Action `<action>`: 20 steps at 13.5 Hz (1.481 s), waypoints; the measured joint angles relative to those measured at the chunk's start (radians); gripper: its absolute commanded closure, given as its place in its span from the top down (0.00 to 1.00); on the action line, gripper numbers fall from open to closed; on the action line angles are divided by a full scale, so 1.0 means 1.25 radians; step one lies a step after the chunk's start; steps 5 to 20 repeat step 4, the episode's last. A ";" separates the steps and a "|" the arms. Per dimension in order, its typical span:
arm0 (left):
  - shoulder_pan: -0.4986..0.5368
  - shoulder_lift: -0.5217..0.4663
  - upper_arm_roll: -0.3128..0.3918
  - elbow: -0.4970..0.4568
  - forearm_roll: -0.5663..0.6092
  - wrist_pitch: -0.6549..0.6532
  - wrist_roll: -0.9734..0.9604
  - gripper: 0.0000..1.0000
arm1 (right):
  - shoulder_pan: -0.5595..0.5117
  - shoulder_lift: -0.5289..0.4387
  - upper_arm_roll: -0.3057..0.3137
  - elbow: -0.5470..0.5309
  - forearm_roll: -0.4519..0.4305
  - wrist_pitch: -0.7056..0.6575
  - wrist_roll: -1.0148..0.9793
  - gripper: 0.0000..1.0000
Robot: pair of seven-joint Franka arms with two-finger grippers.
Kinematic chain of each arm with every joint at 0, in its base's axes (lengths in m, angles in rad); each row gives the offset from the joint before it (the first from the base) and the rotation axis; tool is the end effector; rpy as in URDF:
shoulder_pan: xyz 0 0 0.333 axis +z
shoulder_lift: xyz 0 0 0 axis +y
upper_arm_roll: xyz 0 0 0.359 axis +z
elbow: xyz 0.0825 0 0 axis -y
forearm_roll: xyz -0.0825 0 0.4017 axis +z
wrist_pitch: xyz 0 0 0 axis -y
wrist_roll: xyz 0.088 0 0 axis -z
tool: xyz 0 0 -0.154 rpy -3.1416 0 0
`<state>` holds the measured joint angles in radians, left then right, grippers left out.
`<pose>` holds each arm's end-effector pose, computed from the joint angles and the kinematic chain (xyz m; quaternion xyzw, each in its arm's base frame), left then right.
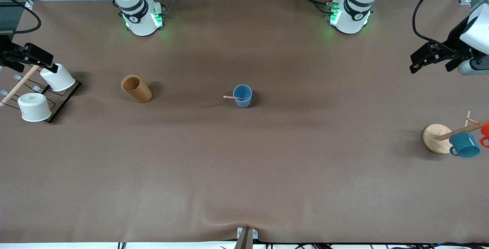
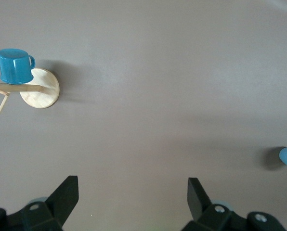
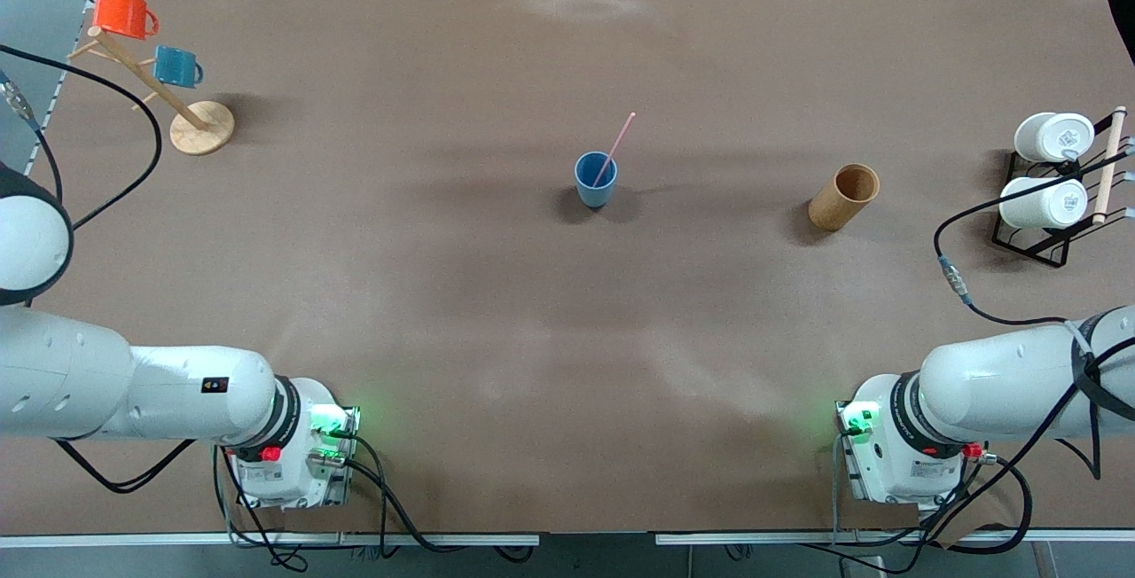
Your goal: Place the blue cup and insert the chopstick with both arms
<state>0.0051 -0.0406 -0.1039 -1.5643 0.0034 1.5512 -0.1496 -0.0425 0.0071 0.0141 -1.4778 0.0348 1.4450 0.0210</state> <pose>0.5547 -0.0557 0.6447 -0.9996 -0.0255 -0.0140 0.0021 0.5599 -0.0102 0.6508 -0.9994 0.0229 0.0199 0.0174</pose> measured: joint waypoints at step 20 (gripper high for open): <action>0.000 0.000 0.000 0.004 0.000 -0.013 0.000 1.00 | 0.000 0.000 0.000 0.000 0.000 0.001 0.000 1.00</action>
